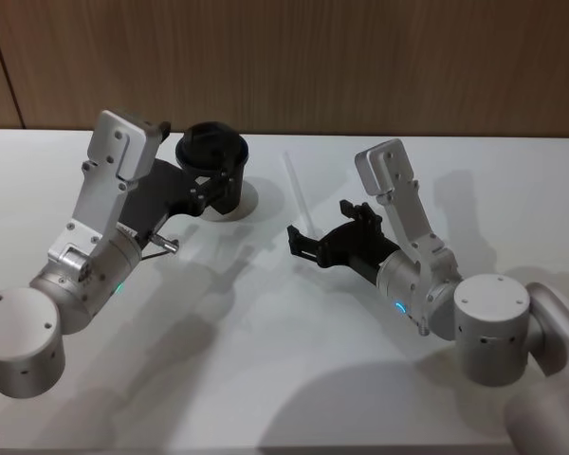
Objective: Pick up the straw with one hand, pass it to the other hand, and insert it into the cup.
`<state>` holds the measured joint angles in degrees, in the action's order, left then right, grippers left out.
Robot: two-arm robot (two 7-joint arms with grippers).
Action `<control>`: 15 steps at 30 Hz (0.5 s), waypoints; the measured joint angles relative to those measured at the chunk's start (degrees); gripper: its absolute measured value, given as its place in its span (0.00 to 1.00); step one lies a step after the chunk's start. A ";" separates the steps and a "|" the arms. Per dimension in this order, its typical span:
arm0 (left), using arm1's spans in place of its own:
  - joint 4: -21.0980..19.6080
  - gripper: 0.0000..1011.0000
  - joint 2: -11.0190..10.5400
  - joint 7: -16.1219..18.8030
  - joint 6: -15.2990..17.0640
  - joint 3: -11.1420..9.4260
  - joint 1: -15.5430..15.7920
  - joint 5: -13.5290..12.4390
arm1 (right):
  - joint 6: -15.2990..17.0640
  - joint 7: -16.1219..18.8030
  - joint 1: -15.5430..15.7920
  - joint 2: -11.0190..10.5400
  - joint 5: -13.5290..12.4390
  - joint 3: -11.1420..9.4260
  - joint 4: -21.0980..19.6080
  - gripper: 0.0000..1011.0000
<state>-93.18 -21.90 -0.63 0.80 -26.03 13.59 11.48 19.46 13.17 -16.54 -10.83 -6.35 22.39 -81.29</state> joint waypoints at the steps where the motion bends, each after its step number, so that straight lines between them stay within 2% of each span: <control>1: 0.00 0.99 0.00 0.00 0.00 0.00 0.00 0.00 | 0.16 -0.12 0.11 0.16 -0.04 -0.18 0.01 1.00; 15: 0.00 0.99 0.00 0.00 0.00 0.00 0.00 0.00 | 2.18 -1.33 1.22 1.82 -1.04 -2.18 0.29 1.00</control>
<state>-93.18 -21.89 -0.63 0.80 -26.02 13.59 11.48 21.64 11.84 -15.32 -9.01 -7.39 20.20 -81.00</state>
